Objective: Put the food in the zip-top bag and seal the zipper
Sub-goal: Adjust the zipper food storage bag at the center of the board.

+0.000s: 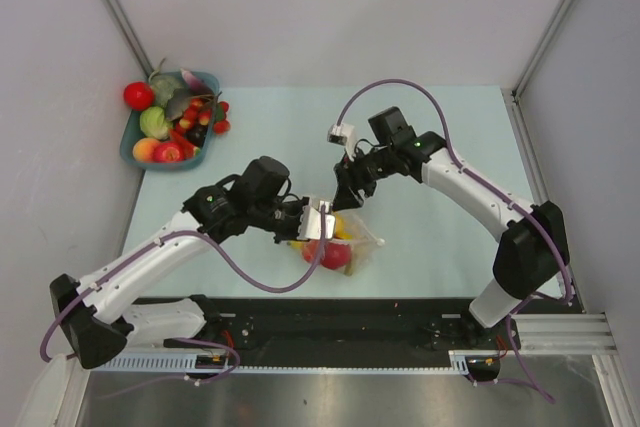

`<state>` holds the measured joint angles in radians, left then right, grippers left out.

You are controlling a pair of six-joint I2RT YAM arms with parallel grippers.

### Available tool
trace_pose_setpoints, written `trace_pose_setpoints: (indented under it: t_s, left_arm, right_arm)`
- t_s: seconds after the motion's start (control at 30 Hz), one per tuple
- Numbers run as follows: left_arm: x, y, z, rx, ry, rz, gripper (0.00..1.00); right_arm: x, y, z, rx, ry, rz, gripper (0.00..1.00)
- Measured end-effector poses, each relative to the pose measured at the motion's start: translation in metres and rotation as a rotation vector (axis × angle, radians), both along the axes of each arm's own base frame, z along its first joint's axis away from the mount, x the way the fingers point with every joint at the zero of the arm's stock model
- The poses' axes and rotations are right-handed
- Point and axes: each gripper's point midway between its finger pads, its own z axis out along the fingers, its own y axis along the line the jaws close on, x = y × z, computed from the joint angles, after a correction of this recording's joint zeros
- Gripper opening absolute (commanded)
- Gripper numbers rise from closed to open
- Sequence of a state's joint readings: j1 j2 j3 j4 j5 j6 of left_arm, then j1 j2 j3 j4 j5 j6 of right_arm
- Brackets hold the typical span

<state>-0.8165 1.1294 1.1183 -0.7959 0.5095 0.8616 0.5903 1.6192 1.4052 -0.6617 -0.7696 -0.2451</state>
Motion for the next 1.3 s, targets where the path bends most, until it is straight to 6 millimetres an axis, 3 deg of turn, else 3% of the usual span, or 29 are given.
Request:
trace_pose_setpoints:
  t_s: [0.1, 0.2, 0.37, 0.47, 0.57, 0.67, 0.77, 0.87, 1.03, 1.13, 1.23, 1.27, 1.3]
  left_arm:
    - [-0.002, 0.002, -0.003, 0.003, 0.025, 0.017, 0.0]
    - [-0.004, 0.003, 0.0, -0.01, 0.03, 0.032, 0.0]
    - [-0.005, 0.003, 0.004, -0.027, 0.049, 0.067, 0.0]
    - [-0.005, 0.002, 0.004, -0.039, 0.074, 0.093, 0.0]
    - [-0.002, 0.001, 0.003, -0.052, 0.096, 0.122, 0.0]
    - [0.001, 0.0, 0.003, -0.058, 0.117, 0.151, 0.0]
    - [0.005, 0.0, 0.003, -0.067, 0.128, 0.175, 0.0]
    - [0.006, 0.0, 0.003, -0.07, 0.135, 0.187, 0.0]
    - [0.008, 0.002, 0.002, -0.071, 0.147, 0.205, 0.0]
    - [0.012, 0.004, 0.002, -0.076, 0.149, 0.219, 0.0]
    - [0.014, 0.005, -0.001, -0.079, 0.154, 0.233, 0.0]
    - [0.014, 0.005, -0.003, -0.077, 0.157, 0.235, 0.0]
    - [0.014, 0.006, -0.004, -0.075, 0.16, 0.236, 0.0]
  right_arm:
    - [0.001, -0.006, -0.002, -0.021, -0.002, -0.01, 0.92]
    - [0.006, -0.021, 0.007, -0.019, -0.011, -0.048, 0.95]
    - [0.023, -0.082, 0.062, 0.065, -0.159, -0.206, 0.95]
    - [0.008, -0.119, 0.085, 0.123, -0.306, -0.291, 0.95]
    - [-0.029, -0.131, 0.075, 0.175, -0.405, -0.277, 0.91]
    - [-0.061, -0.134, 0.037, 0.205, -0.4, -0.256, 0.85]
    - [-0.07, -0.134, 0.004, 0.214, -0.34, -0.279, 0.75]
    - [-0.072, -0.13, -0.015, 0.228, -0.307, -0.291, 0.68]
    - [-0.075, -0.112, -0.005, 0.284, -0.355, -0.224, 0.59]
    - [-0.08, -0.098, -0.001, 0.312, -0.383, -0.169, 0.48]
    - [-0.09, -0.084, -0.006, 0.317, -0.38, -0.106, 0.29]
    - [-0.091, -0.081, -0.008, 0.315, -0.382, -0.088, 0.16]
    - [-0.091, -0.079, -0.009, 0.313, -0.384, -0.083, 0.1]
